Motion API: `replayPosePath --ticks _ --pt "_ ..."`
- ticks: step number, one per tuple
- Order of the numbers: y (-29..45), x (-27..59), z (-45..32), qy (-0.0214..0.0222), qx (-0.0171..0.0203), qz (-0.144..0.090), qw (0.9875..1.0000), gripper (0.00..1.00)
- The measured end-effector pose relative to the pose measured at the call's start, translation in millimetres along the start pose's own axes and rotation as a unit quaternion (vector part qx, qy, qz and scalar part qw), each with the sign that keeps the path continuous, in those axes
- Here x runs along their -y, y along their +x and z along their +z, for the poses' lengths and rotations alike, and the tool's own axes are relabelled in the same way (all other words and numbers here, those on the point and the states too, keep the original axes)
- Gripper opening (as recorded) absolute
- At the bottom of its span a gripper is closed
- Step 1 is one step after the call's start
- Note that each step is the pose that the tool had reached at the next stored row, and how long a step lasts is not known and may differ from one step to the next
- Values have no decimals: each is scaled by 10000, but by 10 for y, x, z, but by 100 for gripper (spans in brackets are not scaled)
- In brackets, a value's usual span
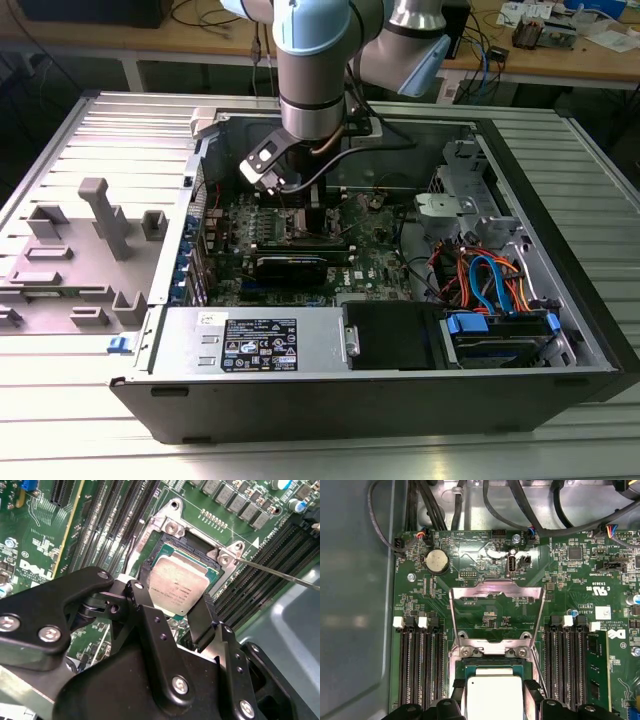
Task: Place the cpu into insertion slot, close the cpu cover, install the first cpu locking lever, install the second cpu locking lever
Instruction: 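Place the cpu into insertion slot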
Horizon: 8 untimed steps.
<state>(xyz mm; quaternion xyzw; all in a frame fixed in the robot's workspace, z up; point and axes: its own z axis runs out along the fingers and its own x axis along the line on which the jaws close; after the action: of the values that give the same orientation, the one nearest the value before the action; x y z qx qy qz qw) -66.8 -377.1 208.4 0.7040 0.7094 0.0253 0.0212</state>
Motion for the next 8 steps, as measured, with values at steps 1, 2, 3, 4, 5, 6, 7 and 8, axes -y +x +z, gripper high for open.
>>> replayPosePath --ticks 1,2,3,4,5,6,7,8 --pt "0 0 6 3 21 -2 10000 54" --pt "-1 0 9 4 23 -2 10000 54" --pt "-1 0 13 4 23 -2 10000 54" --pt "0 0 16 3 23 2 10000 54" --pt "0 1 19 3 24 10 10000 54" --pt "0 1 23 3 24 24 10000 54" --pt "0 2 27 3 26 42 10000 54" --pt "0 2 34 4 26 47 10000 54"
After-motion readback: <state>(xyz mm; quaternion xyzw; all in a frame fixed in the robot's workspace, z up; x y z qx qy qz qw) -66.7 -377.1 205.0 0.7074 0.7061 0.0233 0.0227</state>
